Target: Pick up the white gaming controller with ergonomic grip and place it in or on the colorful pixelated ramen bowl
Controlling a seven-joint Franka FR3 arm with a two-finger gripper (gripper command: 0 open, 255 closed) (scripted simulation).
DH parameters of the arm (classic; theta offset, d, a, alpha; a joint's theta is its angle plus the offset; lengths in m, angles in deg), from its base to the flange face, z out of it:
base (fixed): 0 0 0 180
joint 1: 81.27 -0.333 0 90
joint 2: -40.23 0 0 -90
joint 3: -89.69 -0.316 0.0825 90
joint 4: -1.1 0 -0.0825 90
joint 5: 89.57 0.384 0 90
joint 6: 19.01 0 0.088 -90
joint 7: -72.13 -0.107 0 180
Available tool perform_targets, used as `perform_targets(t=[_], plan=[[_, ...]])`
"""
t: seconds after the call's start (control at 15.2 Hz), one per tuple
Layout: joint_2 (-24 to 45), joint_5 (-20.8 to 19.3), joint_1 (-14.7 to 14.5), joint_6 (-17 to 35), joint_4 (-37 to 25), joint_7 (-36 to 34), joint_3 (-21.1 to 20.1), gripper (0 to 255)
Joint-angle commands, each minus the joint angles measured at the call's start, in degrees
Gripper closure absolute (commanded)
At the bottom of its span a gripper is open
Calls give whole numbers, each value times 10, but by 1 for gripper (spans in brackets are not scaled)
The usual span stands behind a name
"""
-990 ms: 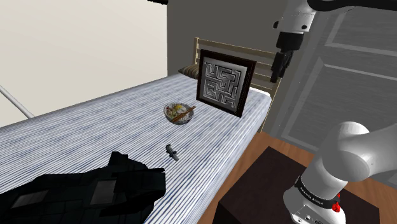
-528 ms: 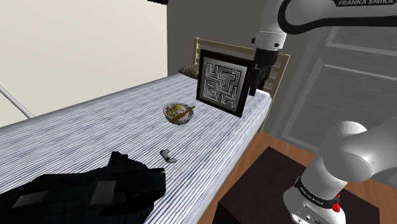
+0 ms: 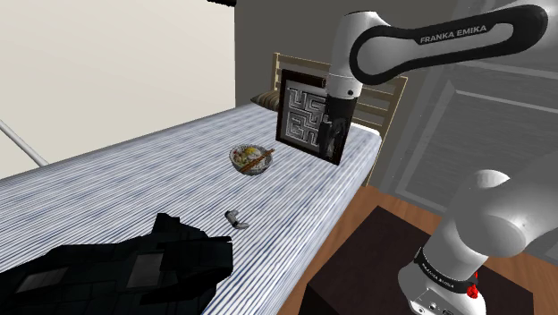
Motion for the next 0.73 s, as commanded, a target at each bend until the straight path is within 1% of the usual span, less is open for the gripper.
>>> perform_targets(t=[0.0, 0.33, 0.66], plan=[[36, 8, -6, 35, -2, -13, -12, 0], [128, 21, -20, 111, -18, -42, -41, 0], [229, 22, -32, 178, -53, -74, -66, 0]])
